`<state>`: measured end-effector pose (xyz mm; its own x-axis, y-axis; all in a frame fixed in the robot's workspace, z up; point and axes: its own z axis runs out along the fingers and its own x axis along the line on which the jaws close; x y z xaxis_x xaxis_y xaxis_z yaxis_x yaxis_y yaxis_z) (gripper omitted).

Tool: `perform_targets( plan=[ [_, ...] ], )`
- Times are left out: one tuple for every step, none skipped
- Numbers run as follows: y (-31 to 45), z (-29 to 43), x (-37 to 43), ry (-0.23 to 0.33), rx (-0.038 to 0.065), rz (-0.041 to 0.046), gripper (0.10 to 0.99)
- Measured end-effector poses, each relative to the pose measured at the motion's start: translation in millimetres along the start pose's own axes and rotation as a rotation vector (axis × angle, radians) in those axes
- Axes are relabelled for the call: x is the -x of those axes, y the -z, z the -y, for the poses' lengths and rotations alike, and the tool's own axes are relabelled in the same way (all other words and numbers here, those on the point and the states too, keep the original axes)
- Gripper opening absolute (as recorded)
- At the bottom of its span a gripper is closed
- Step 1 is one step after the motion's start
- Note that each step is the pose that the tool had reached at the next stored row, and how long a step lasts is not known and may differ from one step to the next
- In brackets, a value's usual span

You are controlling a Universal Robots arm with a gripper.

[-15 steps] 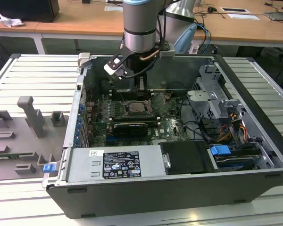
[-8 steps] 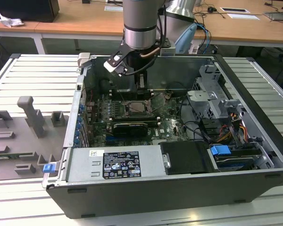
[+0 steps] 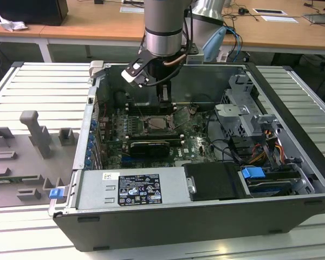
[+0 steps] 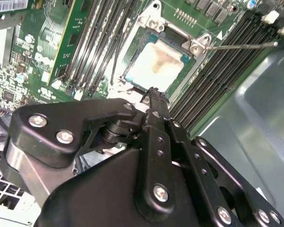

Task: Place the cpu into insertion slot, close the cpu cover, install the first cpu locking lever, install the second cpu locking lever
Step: 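Close the cpu cover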

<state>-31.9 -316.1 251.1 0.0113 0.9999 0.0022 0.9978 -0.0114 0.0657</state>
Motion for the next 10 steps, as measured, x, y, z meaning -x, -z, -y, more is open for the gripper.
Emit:
perform_targets(
  plan=[
    [2.0,-0.1,0.0,0.000,0.000,-0.0002,0.106],
    [3.8,-0.2,0.0,0.000,0.000,-0.0002,0.106],
    [5.9,-0.4,-0.1,0.000,0.000,-0.0002,0.106],
    [10.2,-0.7,-0.1,0.000,0.000,-0.0002,0.106],
    [13.7,-0.9,-0.1,0.000,0.000,-0.0002,0.106],
    [15.5,-1.0,-0.1,0.000,0.000,-0.0002,0.106],
    [17.1,-1.2,-0.1,0.000,0.000,-0.0003,0.106],
    [18.8,-1.3,-0.1,0.000,0.000,-0.0002,0.106],
    [20.8,-1.4,-0.1,0.000,0.000,-0.0003,0.106],
    [22.7,-1.5,-0.1,0.000,0.000,-0.0003,0.106]
  ],
)
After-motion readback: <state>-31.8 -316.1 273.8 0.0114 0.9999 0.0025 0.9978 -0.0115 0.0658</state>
